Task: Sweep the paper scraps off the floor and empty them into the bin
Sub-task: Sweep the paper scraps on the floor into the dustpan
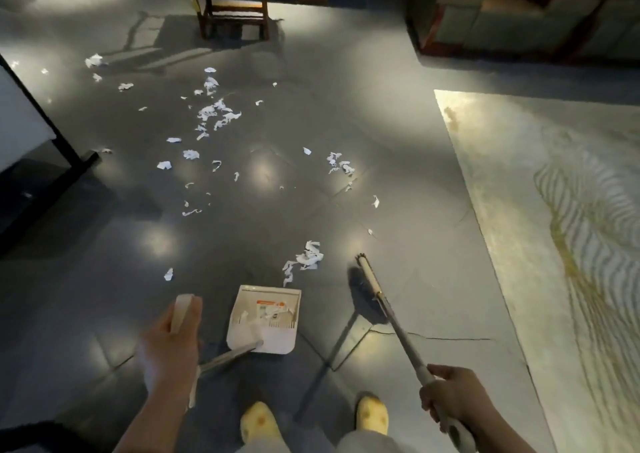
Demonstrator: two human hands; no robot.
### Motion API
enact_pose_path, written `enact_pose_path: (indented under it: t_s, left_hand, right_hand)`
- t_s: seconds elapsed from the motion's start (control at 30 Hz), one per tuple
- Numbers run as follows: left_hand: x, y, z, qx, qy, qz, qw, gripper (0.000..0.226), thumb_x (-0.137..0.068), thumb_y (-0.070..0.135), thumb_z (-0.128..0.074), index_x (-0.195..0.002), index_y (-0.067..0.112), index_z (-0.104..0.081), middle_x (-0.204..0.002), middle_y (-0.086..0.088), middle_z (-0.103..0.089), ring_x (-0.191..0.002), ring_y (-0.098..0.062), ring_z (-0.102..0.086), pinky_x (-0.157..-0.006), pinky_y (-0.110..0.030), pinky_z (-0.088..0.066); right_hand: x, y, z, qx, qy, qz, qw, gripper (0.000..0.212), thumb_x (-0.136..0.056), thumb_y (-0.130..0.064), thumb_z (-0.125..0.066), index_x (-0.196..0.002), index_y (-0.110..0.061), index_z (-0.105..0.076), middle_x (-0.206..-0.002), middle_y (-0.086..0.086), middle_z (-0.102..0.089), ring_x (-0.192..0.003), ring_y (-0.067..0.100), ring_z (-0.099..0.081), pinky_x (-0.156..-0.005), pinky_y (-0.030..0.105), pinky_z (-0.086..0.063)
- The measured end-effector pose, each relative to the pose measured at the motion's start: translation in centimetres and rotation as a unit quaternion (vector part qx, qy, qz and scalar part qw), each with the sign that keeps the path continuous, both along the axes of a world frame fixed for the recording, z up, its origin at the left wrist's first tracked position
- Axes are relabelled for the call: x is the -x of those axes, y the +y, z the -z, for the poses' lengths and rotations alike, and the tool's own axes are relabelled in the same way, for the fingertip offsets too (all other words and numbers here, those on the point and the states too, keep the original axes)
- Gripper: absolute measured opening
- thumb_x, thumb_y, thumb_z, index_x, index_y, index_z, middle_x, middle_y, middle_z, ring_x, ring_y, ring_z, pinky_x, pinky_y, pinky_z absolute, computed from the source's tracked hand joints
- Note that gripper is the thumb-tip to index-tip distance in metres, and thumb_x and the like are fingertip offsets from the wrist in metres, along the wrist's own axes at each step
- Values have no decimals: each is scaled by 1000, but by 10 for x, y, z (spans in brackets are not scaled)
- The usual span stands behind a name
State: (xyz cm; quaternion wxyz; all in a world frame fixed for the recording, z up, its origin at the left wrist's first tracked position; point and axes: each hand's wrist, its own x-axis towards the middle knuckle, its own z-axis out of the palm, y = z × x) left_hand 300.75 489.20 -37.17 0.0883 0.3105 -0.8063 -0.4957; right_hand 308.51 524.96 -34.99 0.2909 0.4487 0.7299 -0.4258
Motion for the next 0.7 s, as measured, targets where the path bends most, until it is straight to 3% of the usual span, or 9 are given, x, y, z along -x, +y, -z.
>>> enact_pose_path:
  t_s: [0.17, 0.27, 0.33, 0.4, 0.53, 0.6, 0.7]
  left_hand:
    - [26, -29, 14, -30, 6, 43, 999, 39, -74, 64, -57, -65, 27, -62, -46, -3, -48, -46, -22, -45, -54, -31, -38]
    - [33, -41, 18, -17, 12, 74, 997, 33, -87, 50, -62, -66, 23, -62, -44, -2, -50, -48, -25, -47, -49, -30, -36]
    - [35, -50, 21, -22, 12, 77, 997, 34, -81, 55, -62, -67, 24, -63, -43, -1, -51, -48, -25, -47, -52, -31, -37]
    - [36, -60, 24, -31, 10, 61, 998, 34, -77, 59, -58, -68, 27, -63, -44, 0, -51, -48, -24, -48, -55, -32, -39]
    - [36, -79, 25, -31, 16, 38, 999, 34, -90, 42, -61, -67, 17, -60, -53, -10, -53, -51, -24, -51, -57, -32, -39]
    - [36, -86, 24, -26, 15, 35, 999, 33, -92, 39, -61, -66, 18, -60, -52, -10, -53, -49, -23, -49, -56, -32, -39]
    - [38, -95, 22, -29, 17, 0, 999, 32, -83, 50, -59, -63, 27, -62, -49, -7, -49, -45, -21, -44, -53, -32, -39]
  right_hand:
    - [-10, -42, 11, 46, -19, 109, 993, 4, -66, 10, -64, -64, 9, -67, -48, 14, -58, -38, 22, -51, -44, 25, -43]
    - [-7, -67, 24, 92, -11, 141, 986, 16, -77, 6, -63, -62, 1, -64, -50, 9, -56, -40, 16, -50, -39, 22, -40]
    - [6, -76, 27, 104, -14, 114, 988, 27, -76, 3, -66, -51, -7, -67, -51, 4, -56, -43, 12, -50, -42, 20, -39]
    - [20, -79, 27, 147, -11, 123, 981, 20, -79, 2, -64, -61, -7, -66, -56, 3, -54, -38, 5, -49, -37, 15, -37]
    - [31, -75, 28, 281, 11, 243, 928, 6, -84, 0, -55, -85, 4, -60, -61, 6, -51, -35, 5, -48, -29, 13, -37]
    - [36, -87, 20, 268, 27, 188, 944, 18, -81, 3, -58, -98, -1, -61, -66, 8, -57, -38, 7, -50, -31, 16, -38]
    - [44, -120, 1, 131, 59, 29, 989, 39, -73, 6, -65, -104, -18, -65, -65, 13, -65, -43, 16, -54, -38, 21, -43]
